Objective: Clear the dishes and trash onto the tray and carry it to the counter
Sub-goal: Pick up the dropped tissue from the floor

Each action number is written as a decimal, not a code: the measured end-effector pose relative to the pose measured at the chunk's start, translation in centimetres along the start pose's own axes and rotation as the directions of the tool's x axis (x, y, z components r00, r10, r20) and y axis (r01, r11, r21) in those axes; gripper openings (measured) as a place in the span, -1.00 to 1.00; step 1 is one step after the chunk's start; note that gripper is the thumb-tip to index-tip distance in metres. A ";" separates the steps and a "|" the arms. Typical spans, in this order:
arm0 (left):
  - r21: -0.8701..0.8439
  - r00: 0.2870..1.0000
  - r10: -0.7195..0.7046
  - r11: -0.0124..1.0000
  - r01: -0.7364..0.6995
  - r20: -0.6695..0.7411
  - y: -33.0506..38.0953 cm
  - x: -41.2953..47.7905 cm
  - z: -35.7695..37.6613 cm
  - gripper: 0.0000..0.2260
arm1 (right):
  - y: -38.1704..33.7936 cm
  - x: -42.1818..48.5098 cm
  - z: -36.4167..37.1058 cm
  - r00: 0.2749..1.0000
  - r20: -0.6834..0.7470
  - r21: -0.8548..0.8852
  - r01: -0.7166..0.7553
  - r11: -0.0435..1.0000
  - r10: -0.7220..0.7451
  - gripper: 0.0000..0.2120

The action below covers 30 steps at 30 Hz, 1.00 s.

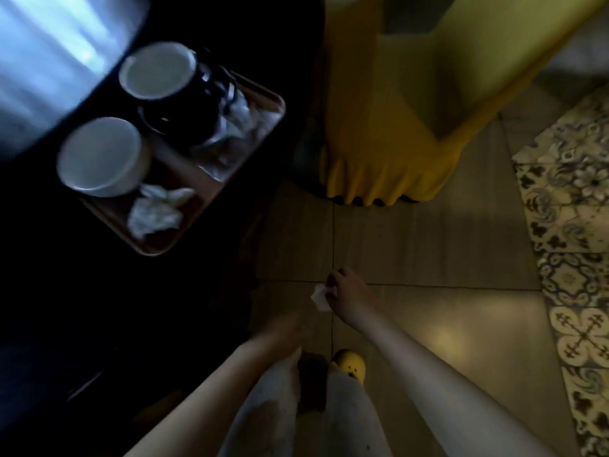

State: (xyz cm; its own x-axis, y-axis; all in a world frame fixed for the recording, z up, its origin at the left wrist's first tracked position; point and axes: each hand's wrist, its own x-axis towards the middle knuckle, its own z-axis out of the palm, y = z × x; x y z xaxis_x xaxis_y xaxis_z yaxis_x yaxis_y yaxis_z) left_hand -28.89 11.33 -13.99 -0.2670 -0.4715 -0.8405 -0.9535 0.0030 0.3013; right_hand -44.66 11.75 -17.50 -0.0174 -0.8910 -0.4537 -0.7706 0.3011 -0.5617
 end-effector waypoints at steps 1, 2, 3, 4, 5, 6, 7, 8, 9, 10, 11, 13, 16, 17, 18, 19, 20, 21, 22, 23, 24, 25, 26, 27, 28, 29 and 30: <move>-0.088 0.998 0.016 0.996 -0.021 -0.055 0.5 -1.5 -1.3 -0.80 | -1.7 -0.3 -1.2 1.000 0.026 0.019 0.013 1.000 -0.013 -0.76; -0.143 0.992 0.025 0.989 -0.043 -0.126 1.0 -2.9 -2.8 -0.73 | -3.5 -0.7 -2.5 0.998 0.052 0.032 0.028 0.999 -0.030 -0.74; -0.168 0.980 0.038 0.983 -0.072 -0.197 1.3 -4.2 -4.0 -0.67 | -5.2 -1.2 -3.8 0.996 0.053 0.043 0.068 0.997 -0.070 -0.73; -0.206 0.962 0.052 0.972 -0.109 -0.267 1.5 -5.4 -5.1 -0.64 | -7.0 -1.8 -5.2 0.993 0.057 0.054 0.100 0.994 -0.103 -0.76; -0.254 0.937 0.082 0.951 -0.175 -0.338 1.6 -6.5 -6.1 -0.66 | -8.4 -2.2 -6.3 0.987 0.047 0.076 0.148 0.986 -0.152 -0.81; -0.311 0.914 0.100 0.921 -0.234 -0.392 1.6 -7.5 -7.0 -0.72 | -9.8 -2.5 -7.3 0.980 0.038 0.094 0.192 0.977 -0.196 -0.86; -0.359 0.885 0.104 0.887 -0.289 -0.453 1.6 -8.5 -7.8 -0.77 | -11.2 -2.8 -8.2 0.972 0.027 0.103 0.231 0.968 -0.235 -0.89; -0.405 0.865 0.089 0.856 -0.320 -0.495 1.4 -9.3 -8.6 -0.81 | -12.6 -3.0 -9.2 0.966 0.013 0.102 0.254 0.962 -0.257 -0.92; -0.452 0.843 0.074 0.817 -0.357 -0.532 1.3 -10.0 -9.2 -0.85 | -13.8 -3.0 -9.9 0.962 -0.007 0.102 0.274 0.956 -0.274 -0.93; -0.492 0.822 0.054 0.779 -0.390 -0.567 0.9 -10.5 -9.9 -0.88 | -15.0 -3.0 -10.6 0.957 -0.028 0.101 0.292 0.951 -0.290 -0.94; -0.522 0.799 0.030 0.742 -0.421 -0.601 0.6 -11.0 -10.7 -0.89 | -16.2 -2.8 -11.2 0.951 -0.045 0.108 0.308 0.945 -0.304 -0.94; -0.537 0.738 -0.023 0.702 -0.468 -0.674 -0.4 -11.9 -12.3 -0.88 | -18.5 -2.3 -12.0 0.949 -0.050 0.166 0.316 0.934 -0.312 -0.94; -0.546 0.672 -0.088 0.665 -0.510 -0.735 -2.3 -12.7 -14.8 -0.86 | -21.6 -1.2 -12.5 0.956 -0.038 0.292 0.288 0.912 -0.290 -0.93; -0.559 0.664 -0.106 0.646 -0.520 -0.740 -2.9 -13.0 -15.5 -0.89 | -22.5 -0.7 -12.4 0.959 -0.032 0.319 0.277 0.906 -0.282 -0.92; -0.572 0.657 -0.123 0.626 -0.530 -0.744 -3.5 -13.1 -16.2 -0.90 | -23.3 -0.2 -12.2 0.960 -0.028 0.329 0.272 0.904 -0.278 -0.90; -0.582 0.647 -0.141 0.608 -0.541 -0.749 -4.1 -13.2 -16.9 -0.90 | -24.1 0.4 -12.0 0.961 -0.026 0.333 0.269 0.904 -0.276 -0.89; -0.598 0.641 -0.163 0.581 -0.552 -0.750 -4.7 -13.3 -17.6 -0.90 | -24.8 0.8 -11.7 0.962 -0.020 0.344 0.263 0.902 -0.273 -0.87; -0.626 0.642 -0.190 0.538 -0.565 -0.743 -5.2 -13.4 -18.3 -0.90 | -25.6 1.2 -11.4 0.963 -0.013 0.360 0.255 0.898 -0.269 -0.86; -0.664 0.655 -0.216 0.475 -0.577 -0.724 -5.7 -13.5 -19.0 -0.91 | -26.2 1.7 -11.1 0.963 -0.012 0.368 0.254 0.894 -0.269 -0.86; -0.702 0.677 -0.231 0.405 -0.586 -0.699 -6.2 -13.6 -19.7 -0.92 | -26.9 2.1 -10.9 0.962 -0.017 0.367 0.261 0.893 -0.274 -0.87; -0.731 0.698 -0.235 0.336 -0.595 -0.676 -6.6 -13.7 -20.4 -0.94 | -27.5 2.6 -10.8 0.959 -0.022 0.367 0.270 0.890 -0.282 -0.90; -0.746 0.713 -0.230 0.289 -0.600 -0.662 -7.0 -13.8 -21.1 -0.94 | -28.2 3.0 -10.7 0.956 -0.032 0.380 0.280 0.881 -0.290 -0.93; -0.749 0.719 -0.220 0.265 -0.607 -0.660 -7.4 -13.7 -21.8 -0.92 | -29.0 3.3 -10.8 0.954 -0.045 0.402 0.288 0.869 -0.296 -0.94; -0.747 0.720 -0.209 0.265 -0.610 -0.662 -7.9 -13.6 -22.5 -0.89 | -29.7 3.7 -10.9 0.952 -0.059 0.420 0.295 0.858 -0.299 -0.93; -0.747 0.725 -0.198 0.272 -0.606 -0.660 -8.3 -13.5 -23.2 -0.85 | -30.5 4.0 -11.1 0.951 -0.061 0.428 0.298 0.853 -0.302 -0.93; -0.750 0.735 -0.182 0.283 -0.597 -0.654 -8.8 -13.5 -23.9 -0.79 | -31.3 4.3 -11.4 0.949 -0.052 0.433 0.301 0.850 -0.310 -0.94; -0.755 0.749 -0.154 0.281 -0.592 -0.645 -9.2 -13.5 -24.7 -0.75 | -32.0 4.7 -11.7 0.945 -0.041 0.436 0.308 0.845 -0.324 -0.96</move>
State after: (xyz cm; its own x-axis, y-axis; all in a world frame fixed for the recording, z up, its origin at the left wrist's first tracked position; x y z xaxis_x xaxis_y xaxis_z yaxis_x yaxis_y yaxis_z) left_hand -13.06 -4.07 5.74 0.0365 -0.9221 -0.3853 -0.0046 -0.3857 0.9226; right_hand -27.52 -6.10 6.42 0.2073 -0.9535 -0.2189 -0.3787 0.1281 -0.9166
